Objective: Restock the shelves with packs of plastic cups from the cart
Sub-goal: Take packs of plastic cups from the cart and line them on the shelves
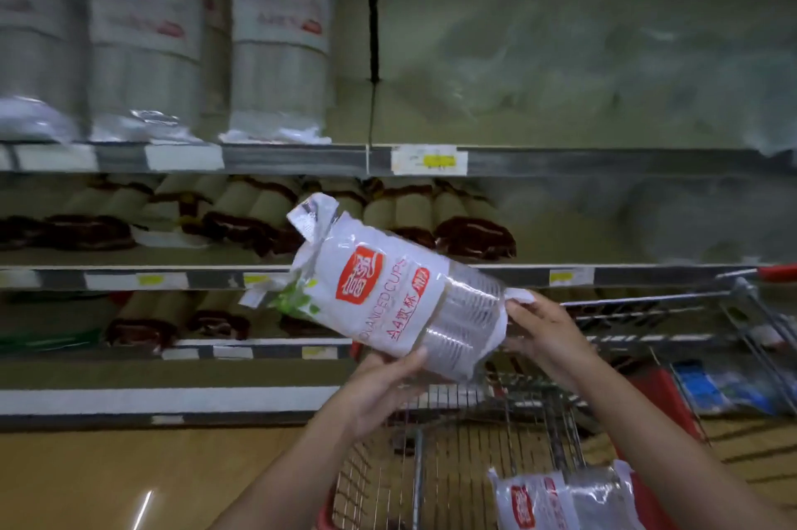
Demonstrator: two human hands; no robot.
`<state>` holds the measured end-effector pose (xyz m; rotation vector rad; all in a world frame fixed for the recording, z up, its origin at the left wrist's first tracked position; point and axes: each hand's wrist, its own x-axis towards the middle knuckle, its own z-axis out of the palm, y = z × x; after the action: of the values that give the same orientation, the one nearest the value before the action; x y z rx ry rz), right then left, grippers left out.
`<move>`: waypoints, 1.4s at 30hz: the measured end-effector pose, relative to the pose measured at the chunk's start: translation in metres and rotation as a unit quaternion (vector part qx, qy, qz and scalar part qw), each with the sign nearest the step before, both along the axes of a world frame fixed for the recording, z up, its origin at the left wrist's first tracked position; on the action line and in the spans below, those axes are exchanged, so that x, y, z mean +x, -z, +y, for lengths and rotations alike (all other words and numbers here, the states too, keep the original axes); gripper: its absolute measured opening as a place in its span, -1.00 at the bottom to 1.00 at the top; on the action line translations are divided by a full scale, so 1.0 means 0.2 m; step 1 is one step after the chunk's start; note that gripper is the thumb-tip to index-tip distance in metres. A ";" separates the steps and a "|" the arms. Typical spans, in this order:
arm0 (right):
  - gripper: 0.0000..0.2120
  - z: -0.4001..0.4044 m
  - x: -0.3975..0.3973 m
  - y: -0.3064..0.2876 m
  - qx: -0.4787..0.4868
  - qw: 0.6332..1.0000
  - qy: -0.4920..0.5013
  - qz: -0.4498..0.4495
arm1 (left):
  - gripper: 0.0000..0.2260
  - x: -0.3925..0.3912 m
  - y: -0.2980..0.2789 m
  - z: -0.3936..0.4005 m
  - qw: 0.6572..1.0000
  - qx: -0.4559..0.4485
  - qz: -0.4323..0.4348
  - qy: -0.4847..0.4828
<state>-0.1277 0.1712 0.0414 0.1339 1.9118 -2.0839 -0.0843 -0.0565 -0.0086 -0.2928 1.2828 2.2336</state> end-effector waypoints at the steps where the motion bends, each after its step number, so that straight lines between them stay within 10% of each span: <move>1: -0.81 -0.02 0.00 -0.02 -0.010 1.000 -0.003 -0.012 | -0.35 -0.01 -0.06 -0.01 0.999 0.016 0.020 -0.034; 4: -0.83 -0.04 -0.05 -0.12 0.073 0.996 -0.047 0.005 | -0.47 -0.05 -0.25 -0.07 0.992 -0.001 0.062 -0.107; 11: -0.08 -0.20 -0.18 -0.63 0.264 0.910 -0.238 0.216 | -0.51 -0.09 -0.58 -0.27 0.970 -0.100 0.174 -0.134; 17: -0.34 -0.59 -0.20 -0.93 0.268 0.853 -0.215 0.393 | -0.56 -0.10 -0.94 -0.52 0.928 -0.189 0.284 -0.148; 33: -0.74 -1.91 -0.49 -1.66 0.082 0.918 -0.063 0.382 | -0.77 -0.54 -2.02 -1.73 0.800 -0.355 0.449 -0.178; 38: -0.68 -2.27 -0.75 -1.83 0.110 0.927 0.011 0.359 | -0.16 -0.79 -2.20 -2.00 0.803 -0.391 0.385 -0.232; 42: -0.45 -2.43 -0.89 -1.92 0.162 0.920 0.058 0.351 | -0.21 -0.97 -2.23 -2.10 0.795 -0.385 0.385 -0.268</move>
<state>-0.3066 -0.3158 0.4262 -0.5138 2.7126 -2.0296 -0.2777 -0.4765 0.4372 0.0018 2.8689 2.1904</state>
